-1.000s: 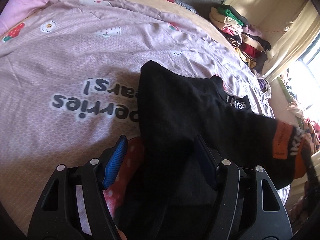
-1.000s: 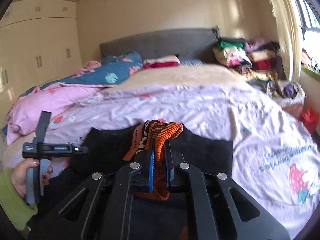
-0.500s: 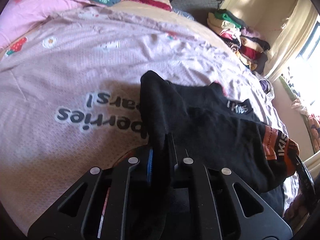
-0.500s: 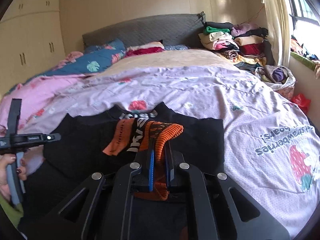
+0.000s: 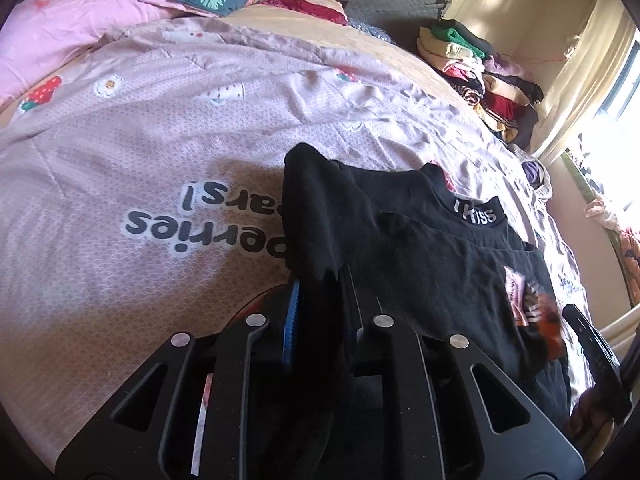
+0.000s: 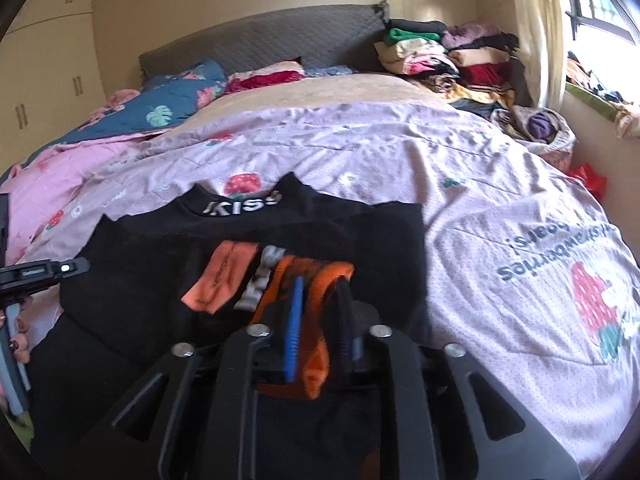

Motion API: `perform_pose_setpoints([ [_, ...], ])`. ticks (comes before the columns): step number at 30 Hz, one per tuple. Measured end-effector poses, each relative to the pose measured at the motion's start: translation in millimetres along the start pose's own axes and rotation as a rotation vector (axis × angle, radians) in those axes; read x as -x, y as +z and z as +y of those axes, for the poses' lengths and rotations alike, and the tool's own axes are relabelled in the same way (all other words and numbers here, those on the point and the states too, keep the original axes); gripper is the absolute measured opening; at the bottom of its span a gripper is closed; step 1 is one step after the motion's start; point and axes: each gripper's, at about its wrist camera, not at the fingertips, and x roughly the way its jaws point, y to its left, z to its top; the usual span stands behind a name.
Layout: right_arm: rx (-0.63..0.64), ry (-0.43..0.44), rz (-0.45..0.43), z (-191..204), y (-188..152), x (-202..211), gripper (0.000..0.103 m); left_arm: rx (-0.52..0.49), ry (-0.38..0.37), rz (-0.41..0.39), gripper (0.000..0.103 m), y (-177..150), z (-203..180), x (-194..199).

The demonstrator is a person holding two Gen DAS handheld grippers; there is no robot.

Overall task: Fold small clothes
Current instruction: 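Lower the orange cuff onto the shirt body and open the right gripper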

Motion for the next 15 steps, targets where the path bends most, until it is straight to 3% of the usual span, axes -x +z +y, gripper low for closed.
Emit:
perform_pose_setpoints([
  [2,-0.01,-0.002,-0.001,-4,2,3,0.035,0.001,0.002,-0.01,0.01,1,0,6],
  [5,-0.029,0.023,-0.008,-6,4,10,0.041,-0.01,0.013,-0.043,0.013,3,-3,19],
  [7,-0.022,0.039,-0.008,-2,5,13,0.044,-0.019,0.007,-0.055,0.022,6,-6,25],
  [11,0.007,0.083,-0.004,11,7,21,0.052,-0.041,-0.018,-0.05,0.028,6,-16,31],
  [13,0.019,0.104,0.003,18,6,22,0.056,-0.048,-0.041,-0.035,0.04,4,-22,31],
  [15,0.034,0.116,0.008,24,5,23,0.061,-0.063,-0.058,-0.019,0.044,2,-29,30],
])
